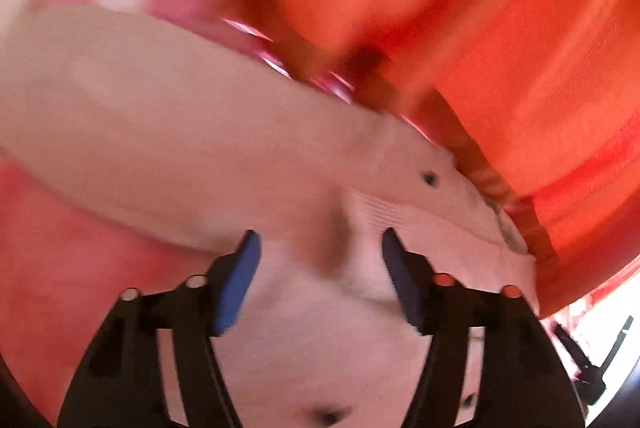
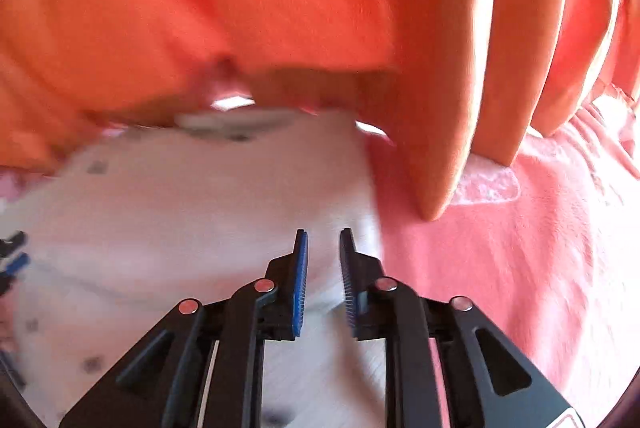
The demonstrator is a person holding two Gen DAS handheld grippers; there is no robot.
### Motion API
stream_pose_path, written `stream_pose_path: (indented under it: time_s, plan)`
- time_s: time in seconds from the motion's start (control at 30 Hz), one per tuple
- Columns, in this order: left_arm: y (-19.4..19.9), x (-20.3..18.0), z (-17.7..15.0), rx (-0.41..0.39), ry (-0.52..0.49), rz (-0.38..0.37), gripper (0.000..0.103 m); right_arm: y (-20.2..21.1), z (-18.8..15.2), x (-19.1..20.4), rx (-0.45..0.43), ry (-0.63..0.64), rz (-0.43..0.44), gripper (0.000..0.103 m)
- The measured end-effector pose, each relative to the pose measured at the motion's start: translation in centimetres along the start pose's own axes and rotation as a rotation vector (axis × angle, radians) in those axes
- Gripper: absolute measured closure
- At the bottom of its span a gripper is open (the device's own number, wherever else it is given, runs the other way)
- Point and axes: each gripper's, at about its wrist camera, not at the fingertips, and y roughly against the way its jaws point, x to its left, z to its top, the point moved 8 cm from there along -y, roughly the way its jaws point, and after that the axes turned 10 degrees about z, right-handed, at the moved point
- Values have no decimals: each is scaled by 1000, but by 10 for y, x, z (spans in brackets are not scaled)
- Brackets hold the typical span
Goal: Fold small clothes
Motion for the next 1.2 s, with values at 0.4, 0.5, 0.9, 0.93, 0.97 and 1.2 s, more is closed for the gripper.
stream_pose_path:
  time_s: [0.4,0.5,0.9,0.93,0.97,1.2]
  plan:
    - [34,307,66,-87,550,382,21,-20,-129,178,149,104,248,55]
    - [17,313,78,-84,560,334,46,-38,-155,194,175,193,209,55]
    - [109,9,109,-279,-38,-107,97,8,-120,151,96,90,192,49]
    - [117,-44,91,-263,-104,-187,97,8,-116,148,90,78,194,49]
    - [119,-74,76,-244,-136,-230,97,8,-113,143,80,64,193,49]
    - [45,-191,-93,39,-205,-287,52,3,-96,88,82,-45,131,45]
